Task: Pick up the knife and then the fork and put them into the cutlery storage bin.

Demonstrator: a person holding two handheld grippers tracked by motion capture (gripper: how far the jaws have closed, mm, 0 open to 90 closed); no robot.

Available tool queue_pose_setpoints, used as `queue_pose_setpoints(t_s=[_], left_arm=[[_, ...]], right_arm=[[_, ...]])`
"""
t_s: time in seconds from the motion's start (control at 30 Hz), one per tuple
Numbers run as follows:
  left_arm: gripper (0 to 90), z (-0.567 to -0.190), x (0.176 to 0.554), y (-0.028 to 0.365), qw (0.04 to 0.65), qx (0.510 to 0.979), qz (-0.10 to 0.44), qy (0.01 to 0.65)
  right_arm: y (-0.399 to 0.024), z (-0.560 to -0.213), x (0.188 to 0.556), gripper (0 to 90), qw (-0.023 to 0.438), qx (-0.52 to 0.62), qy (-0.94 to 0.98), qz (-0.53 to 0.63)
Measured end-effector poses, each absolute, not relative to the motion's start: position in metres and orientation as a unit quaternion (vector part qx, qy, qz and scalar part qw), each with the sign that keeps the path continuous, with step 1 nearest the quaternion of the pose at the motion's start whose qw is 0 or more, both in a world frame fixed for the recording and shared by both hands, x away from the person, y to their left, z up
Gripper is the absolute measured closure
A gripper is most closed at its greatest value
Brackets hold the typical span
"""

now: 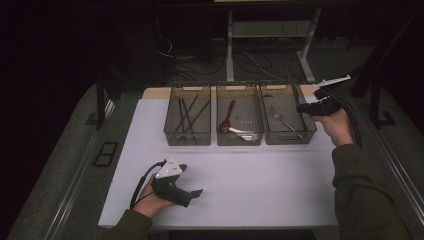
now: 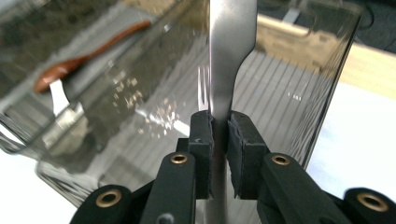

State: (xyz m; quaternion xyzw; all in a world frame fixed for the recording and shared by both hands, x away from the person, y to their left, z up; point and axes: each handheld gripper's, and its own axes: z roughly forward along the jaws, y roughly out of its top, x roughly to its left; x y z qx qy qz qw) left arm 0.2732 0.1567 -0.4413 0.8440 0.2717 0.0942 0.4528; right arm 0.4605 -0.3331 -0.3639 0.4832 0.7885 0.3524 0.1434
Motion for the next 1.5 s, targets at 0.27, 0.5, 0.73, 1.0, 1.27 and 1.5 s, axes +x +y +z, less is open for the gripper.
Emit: queue_pose_setpoints(t_s=[0.27,0.5,0.73,1.0,1.27,1.5], left_arm=[[0.0,-0.442,0.273,0.156,0.452,0.844,0.094,0.272],[0.0,-0.441,0.273,0.156,0.452,0.844,0.094,0.271],[0.0,-0.442,0.273,0.156,0.452,0.845,0.093,0.270],[0.0,-0.442,0.273,0.155,0.452,0.846,0.092,0.269],[0.0,-0.442,0.273,0.155,0.450,0.846,0.091,0.270],[0.0,-0.442,0.273,0.155,0.450,0.846,0.092,0.270]], right_arm=[[-0.330,-0.378,0.466,79.8,0.121,0.491,0.805,0.312],[-0.324,-0.384,0.472,79.8,0.112,0.494,0.813,0.288],[-0.312,-0.390,0.481,79.5,0.107,0.493,0.826,0.251],[-0.300,-0.400,0.488,78.7,0.107,0.491,0.835,0.222],[-0.301,-0.399,0.487,64.8,0.112,0.499,0.827,0.234],[-0.315,-0.389,0.480,48.2,0.092,0.505,0.804,0.302]])
